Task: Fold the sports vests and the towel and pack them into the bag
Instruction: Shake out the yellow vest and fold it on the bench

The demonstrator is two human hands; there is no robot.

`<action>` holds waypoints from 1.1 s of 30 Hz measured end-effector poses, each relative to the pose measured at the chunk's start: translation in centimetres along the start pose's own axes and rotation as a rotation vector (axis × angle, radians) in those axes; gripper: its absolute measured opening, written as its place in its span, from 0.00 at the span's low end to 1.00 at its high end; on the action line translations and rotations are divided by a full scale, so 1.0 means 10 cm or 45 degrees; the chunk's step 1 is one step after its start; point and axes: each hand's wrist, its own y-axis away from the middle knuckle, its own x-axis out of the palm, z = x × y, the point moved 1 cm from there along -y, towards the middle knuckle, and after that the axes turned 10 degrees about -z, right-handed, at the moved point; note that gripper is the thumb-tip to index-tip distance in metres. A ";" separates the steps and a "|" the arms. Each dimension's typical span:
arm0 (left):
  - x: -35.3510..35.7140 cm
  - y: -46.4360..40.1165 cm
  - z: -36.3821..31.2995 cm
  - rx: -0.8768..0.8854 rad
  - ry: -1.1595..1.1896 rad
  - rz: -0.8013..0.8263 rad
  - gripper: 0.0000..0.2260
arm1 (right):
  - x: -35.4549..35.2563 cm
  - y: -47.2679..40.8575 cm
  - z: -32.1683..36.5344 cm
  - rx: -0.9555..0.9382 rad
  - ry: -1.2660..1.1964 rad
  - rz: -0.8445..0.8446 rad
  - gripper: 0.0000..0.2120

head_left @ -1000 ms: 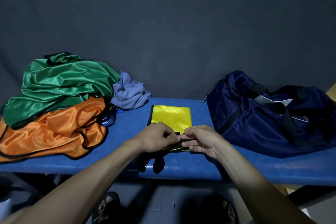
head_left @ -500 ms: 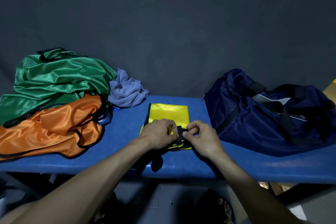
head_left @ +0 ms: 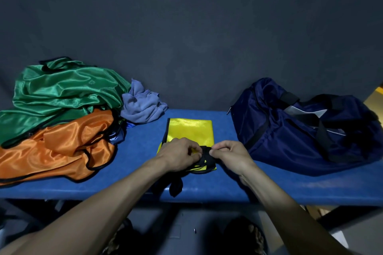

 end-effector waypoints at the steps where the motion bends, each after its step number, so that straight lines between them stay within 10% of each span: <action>1: -0.01 0.00 0.00 0.001 0.006 0.008 0.09 | 0.02 -0.01 -0.01 -0.003 0.041 0.005 0.04; 23: -0.13 -0.02 0.15 0.137 0.155 0.248 0.10 | 0.22 -0.07 0.02 -0.885 0.709 -0.044 0.06; 28: -0.59 0.34 0.26 0.203 0.174 -0.188 0.06 | 0.17 0.00 0.06 -0.971 0.944 0.054 0.15; 33: -0.73 1.01 0.36 -0.050 -0.193 0.132 0.26 | 0.15 0.22 0.15 -1.056 1.304 0.127 0.22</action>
